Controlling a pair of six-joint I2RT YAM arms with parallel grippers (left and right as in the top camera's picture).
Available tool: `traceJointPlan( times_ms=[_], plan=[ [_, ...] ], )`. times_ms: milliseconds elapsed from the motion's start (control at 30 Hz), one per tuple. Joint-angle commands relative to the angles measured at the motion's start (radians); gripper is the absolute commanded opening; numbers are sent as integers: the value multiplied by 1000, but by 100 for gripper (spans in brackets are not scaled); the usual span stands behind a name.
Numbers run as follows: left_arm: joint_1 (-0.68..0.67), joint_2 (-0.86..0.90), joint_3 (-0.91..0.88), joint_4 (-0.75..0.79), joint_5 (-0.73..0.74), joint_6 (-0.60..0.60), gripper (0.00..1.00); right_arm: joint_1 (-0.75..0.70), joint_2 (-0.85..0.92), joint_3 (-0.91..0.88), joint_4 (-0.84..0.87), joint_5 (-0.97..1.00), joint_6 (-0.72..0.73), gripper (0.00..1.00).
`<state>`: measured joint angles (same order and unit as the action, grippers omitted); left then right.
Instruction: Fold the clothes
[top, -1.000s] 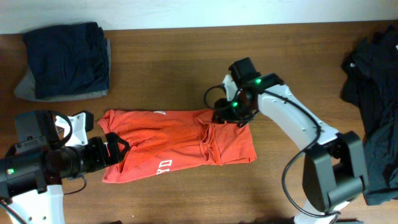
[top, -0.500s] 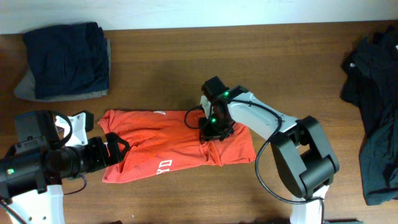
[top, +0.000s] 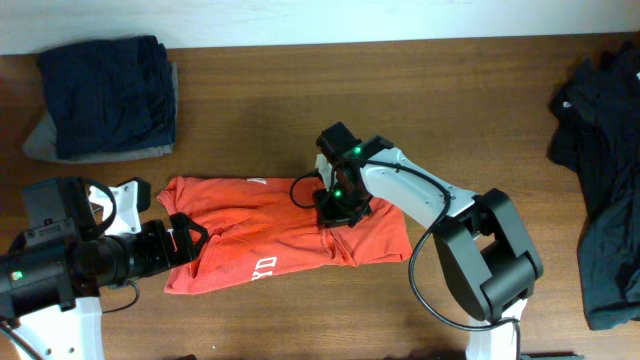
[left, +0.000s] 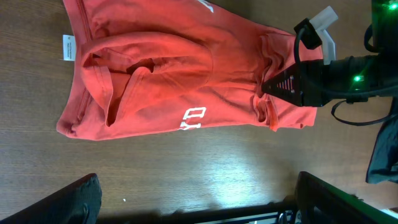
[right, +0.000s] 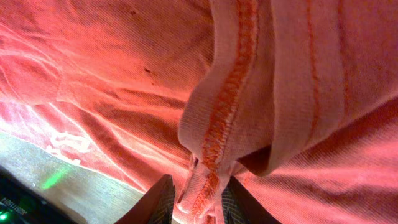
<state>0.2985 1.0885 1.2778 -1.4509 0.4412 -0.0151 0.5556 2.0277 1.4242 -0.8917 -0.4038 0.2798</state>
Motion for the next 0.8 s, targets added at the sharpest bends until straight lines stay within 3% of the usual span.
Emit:
traceJointPlan(
  times_ms=[0, 200, 333, 533, 667, 767],
  plan=[
    [-4, -2, -5, 0, 4, 9, 99, 42, -29, 18, 19, -30, -4, 31],
    [-4, -2, -5, 3, 3, 9, 99, 124, -31, 22, 87, -44, 16, 31],
    [-4, -2, -5, 3, 3, 9, 99, 129, -40, 84, 9, 37, 16, 27],
    [-4, -2, -5, 5, 4, 9, 99, 60, -70, 306, -217, 262, 16, 31],
    [-4, -2, -5, 13, 4, 9, 99, -2, -69, 359, -208, 266, 16, 38],
    [-4, -2, -5, 16, 4, 9, 99, -38, -45, 358, -201, 265, 16, 38]
  ],
)
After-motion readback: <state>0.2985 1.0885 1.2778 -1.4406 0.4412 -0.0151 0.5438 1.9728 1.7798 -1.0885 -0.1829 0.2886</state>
